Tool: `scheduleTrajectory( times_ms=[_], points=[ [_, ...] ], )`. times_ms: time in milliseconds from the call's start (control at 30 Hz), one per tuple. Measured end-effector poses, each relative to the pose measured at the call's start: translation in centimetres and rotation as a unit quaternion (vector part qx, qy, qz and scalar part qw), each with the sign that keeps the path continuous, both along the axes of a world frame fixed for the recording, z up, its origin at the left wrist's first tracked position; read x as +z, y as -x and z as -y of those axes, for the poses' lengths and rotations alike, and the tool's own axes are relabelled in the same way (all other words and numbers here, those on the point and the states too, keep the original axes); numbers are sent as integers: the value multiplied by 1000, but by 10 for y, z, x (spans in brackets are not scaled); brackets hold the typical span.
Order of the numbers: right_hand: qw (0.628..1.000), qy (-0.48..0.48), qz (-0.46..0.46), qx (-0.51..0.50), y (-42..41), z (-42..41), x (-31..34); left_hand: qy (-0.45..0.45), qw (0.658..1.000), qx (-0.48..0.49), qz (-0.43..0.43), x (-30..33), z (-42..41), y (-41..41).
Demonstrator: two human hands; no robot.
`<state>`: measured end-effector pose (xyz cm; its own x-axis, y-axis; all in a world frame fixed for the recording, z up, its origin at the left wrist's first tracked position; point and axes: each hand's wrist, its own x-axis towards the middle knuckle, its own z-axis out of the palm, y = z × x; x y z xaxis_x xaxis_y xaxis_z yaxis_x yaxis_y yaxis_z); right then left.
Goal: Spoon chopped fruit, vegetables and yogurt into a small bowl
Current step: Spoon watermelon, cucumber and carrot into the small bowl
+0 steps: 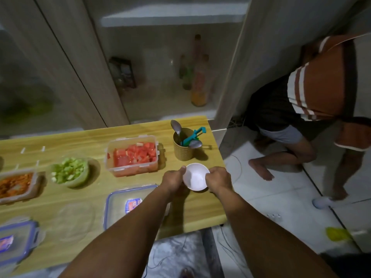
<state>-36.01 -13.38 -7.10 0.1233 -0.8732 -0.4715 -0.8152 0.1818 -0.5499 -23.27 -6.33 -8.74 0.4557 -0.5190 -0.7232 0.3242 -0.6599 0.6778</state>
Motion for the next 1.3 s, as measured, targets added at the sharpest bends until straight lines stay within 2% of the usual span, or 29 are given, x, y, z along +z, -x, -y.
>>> scheduleTrajectory(
  times_ms=[133,267,333,400,467,567,700,800,900,1000,1100,1167,1300],
  points=[
    [999,-39,29,15,-4,3,9,6,997,62,-52,8,-4,-1],
    [992,-77,90,43,-18,-7,41,75,974,124,-176,28,-13,-10],
    [992,21,60,104,-31,-8,54,98,962,145,-212,32,-20,-20],
    [985,122,56,110,-48,-5,69,113,954,160,-226,36,-26,-28],
    [981,141,92,93,-68,2,85,125,946,191,-230,37,-32,-39],
    [985,34,131,105,-97,12,100,146,940,210,-225,41,-42,-54],
    [976,-122,139,116,-116,13,108,168,928,238,-233,39,-56,-70],
    [968,-182,136,111,-123,13,101,174,922,255,-234,40,-67,-79],
    [967,-182,127,126,-126,17,88,179,915,277,-235,39,-77,-86],
    [972,-116,81,187,-125,12,102,190,908,287,-241,40,-84,-90],
    [975,30,2,221,-134,8,124,202,905,293,-232,46,-90,-91],
    [964,126,-27,233,-145,5,133,211,902,296,-233,49,-94,-93],
    [922,222,-32,316,-171,-7,143,214,885,345,-228,50,-112,-105]
  ],
)
